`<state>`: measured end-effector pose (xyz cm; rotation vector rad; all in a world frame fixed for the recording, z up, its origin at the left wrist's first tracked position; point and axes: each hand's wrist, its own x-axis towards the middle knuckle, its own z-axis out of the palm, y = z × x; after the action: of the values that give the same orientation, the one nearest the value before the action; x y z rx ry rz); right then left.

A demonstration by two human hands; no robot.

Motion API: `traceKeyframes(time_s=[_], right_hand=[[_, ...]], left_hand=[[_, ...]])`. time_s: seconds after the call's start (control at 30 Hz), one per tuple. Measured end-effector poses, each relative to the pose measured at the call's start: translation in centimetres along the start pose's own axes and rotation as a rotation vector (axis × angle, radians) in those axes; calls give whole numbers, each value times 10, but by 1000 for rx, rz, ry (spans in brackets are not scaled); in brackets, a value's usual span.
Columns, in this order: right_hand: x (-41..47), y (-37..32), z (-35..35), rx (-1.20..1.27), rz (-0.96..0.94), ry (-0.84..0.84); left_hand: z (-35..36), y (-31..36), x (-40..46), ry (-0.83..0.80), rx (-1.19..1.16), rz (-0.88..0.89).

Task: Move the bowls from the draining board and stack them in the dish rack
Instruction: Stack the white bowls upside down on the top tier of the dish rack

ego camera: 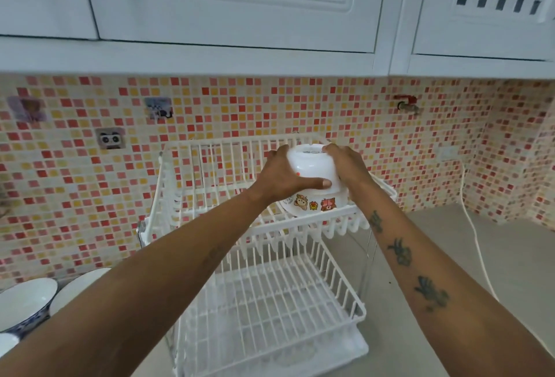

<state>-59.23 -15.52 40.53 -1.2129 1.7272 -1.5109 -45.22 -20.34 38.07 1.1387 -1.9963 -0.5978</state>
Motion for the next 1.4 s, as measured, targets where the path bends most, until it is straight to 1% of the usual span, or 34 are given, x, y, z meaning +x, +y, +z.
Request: traceKeyframes(time_s=[0.17,0.37,0.57,0.77,1.03,1.13,1.23,1.3,1.4], right_hand=[[5,3,-2,18,69,-21],[10,7,-2,74,147,-30],[15,11,1,13,215,-56],[14,11,1,-66,249,-74],[12,10,3,-99,235,-70],[11,10,6,-142,176,-96],[8,11,8,-261,38,-83],[1,8,9,-328,-100,-15],[-14,-6,10,-280,-361,128]], left_hand=[[-4,15,-12,-51,57,8],[1,11,-13,-103,118,22],[4,8,-13,-161,163,12],[3,9,-16,-176,168,0],[2,6,-16,-232,151,-24],[2,1,-12,-266,153,-60],[-2,1,-12,-301,147,-95],[-7,4,-14,-303,116,-119],[-29,10,-17,-304,59,-159]])
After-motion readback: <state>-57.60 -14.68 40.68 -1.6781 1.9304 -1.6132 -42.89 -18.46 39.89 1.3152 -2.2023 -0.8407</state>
